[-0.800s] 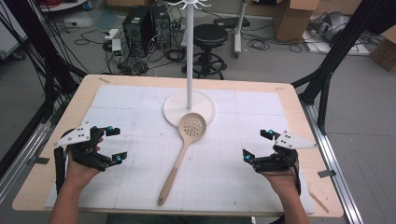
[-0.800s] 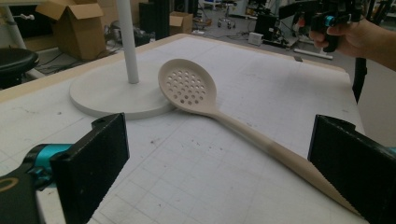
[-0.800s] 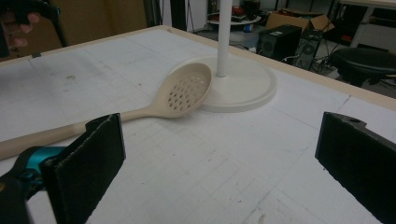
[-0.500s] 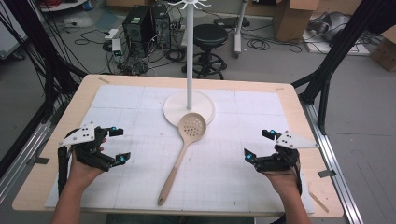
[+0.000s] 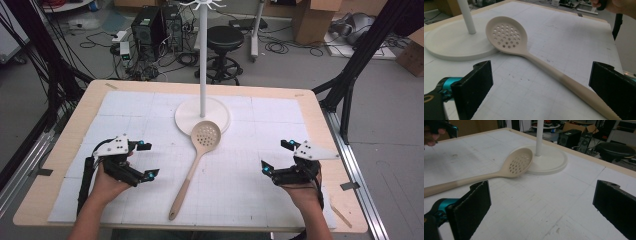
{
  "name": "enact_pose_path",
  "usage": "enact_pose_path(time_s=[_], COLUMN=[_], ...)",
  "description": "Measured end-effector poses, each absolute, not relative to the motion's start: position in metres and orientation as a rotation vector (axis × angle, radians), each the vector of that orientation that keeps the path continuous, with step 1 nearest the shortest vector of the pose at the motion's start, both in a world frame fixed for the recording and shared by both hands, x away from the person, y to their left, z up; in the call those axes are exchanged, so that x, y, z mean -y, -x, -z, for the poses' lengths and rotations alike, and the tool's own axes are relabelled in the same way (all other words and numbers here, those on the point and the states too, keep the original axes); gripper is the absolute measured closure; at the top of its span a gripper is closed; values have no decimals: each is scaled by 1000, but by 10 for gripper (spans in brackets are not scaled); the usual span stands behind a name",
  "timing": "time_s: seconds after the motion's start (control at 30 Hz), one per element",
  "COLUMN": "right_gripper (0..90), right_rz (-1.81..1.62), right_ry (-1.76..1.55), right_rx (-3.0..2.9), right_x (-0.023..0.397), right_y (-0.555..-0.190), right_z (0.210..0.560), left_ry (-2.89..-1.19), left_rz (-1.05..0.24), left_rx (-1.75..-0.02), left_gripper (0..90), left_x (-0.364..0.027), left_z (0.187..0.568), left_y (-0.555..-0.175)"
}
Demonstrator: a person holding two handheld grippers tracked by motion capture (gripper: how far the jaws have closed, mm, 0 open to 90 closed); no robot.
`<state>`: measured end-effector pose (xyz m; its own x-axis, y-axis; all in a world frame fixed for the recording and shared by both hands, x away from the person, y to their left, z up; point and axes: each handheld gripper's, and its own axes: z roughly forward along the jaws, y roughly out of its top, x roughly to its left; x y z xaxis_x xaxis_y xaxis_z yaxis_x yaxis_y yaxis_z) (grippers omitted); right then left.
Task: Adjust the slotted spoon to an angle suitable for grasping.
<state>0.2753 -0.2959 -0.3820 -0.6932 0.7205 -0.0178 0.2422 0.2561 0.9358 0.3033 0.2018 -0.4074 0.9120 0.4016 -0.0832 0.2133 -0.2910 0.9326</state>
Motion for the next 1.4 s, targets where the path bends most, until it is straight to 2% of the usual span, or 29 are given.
enact_pose_path(time_s=[0.5,1.13,1.2,1.23,1.27,1.37,1.4], right_gripper=[4,4,3,4,4,3,3], right_rz=[-1408,-1353,-1343,-1340,-1340,-1334,-1334], right_ry=[-883,-882,-884,-883,-883,-881,-881], right_rx=[-2111,-2140,-2146,-2152,-2152,-2150,-2150], right_x=[293,290,289,289,289,288,288], right_y=[-277,-278,-278,-278,-278,-278,-278], right_z=[384,389,390,390,390,391,391], left_ry=[-2008,-2299,-2359,-2379,-2379,-2394,-2391], left_rz=[-150,-108,-105,-162,-162,-162,-152], left_rx=[-439,-496,-505,-488,-488,-470,-455], left_gripper=[59,59,97,103,108,215,215], left_x=[-146,-92,-88,-84,-84,-83,-83], left_z=[402,439,445,446,446,442,441], left_y=[-318,-327,-329,-325,-325,-322,-320])
